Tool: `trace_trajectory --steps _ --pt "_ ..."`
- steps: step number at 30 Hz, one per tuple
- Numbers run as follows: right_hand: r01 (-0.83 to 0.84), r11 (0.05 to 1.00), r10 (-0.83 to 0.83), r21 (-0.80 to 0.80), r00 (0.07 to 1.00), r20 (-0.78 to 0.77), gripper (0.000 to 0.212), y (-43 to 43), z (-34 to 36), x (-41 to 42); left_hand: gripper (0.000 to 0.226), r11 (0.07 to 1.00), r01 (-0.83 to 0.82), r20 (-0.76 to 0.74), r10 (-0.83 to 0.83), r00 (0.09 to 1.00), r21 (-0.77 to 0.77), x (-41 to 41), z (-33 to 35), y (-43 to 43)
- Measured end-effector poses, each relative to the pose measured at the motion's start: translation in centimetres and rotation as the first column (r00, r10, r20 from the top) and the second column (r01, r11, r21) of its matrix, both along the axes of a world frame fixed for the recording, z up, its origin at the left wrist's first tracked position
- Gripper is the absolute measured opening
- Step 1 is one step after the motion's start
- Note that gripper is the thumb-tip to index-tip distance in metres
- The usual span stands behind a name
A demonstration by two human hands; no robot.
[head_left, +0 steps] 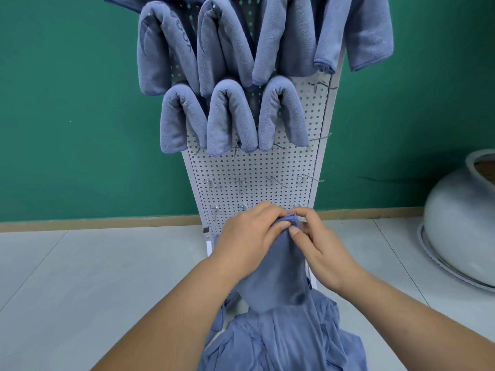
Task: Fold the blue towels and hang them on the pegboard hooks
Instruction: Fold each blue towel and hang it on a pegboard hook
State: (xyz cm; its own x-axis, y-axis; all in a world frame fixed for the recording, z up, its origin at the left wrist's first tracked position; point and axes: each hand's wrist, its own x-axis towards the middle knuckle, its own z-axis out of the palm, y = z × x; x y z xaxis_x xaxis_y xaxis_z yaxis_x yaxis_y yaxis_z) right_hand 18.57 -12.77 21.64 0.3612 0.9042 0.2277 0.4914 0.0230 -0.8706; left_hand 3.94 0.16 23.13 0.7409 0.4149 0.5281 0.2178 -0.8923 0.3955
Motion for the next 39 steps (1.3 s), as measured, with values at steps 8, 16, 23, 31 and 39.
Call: trace_trajectory --steps 8,16,23,31,39 --pt "0.005 0.923 0.173 -0.386 0.889 0.425 0.025 -0.3 -2.7 4.4 0.021 0.999 -0.022 0.251 0.014 0.968 0.030 -1.3 2.0 1.1" --pt "0.092 0.836 0.149 -0.541 0.911 0.385 0.027 -2.0 -3.3 9.1 0.008 0.888 -0.195 0.273 0.327 0.905 -0.416 -2.8 -0.2 4.6" --pt "0.254 0.944 -0.251 -0.210 0.967 0.043 0.017 -2.5 -1.1 10.5 0.011 0.651 -0.311 0.142 0.546 0.826 -0.693 -2.8 -1.8 6.8" --pt "0.559 0.820 -0.546 0.122 0.828 -0.129 0.015 -1.2 2.6 7.3 0.021 0.591 -0.143 0.305 0.590 0.748 -0.794 -1.3 -0.6 5.3" --pt "0.612 0.787 -0.616 -0.081 0.772 -0.155 0.030 -1.0 0.4 8.0 0.011 0.404 -0.279 0.077 0.673 0.736 -0.871 -0.8 -2.5 6.1"
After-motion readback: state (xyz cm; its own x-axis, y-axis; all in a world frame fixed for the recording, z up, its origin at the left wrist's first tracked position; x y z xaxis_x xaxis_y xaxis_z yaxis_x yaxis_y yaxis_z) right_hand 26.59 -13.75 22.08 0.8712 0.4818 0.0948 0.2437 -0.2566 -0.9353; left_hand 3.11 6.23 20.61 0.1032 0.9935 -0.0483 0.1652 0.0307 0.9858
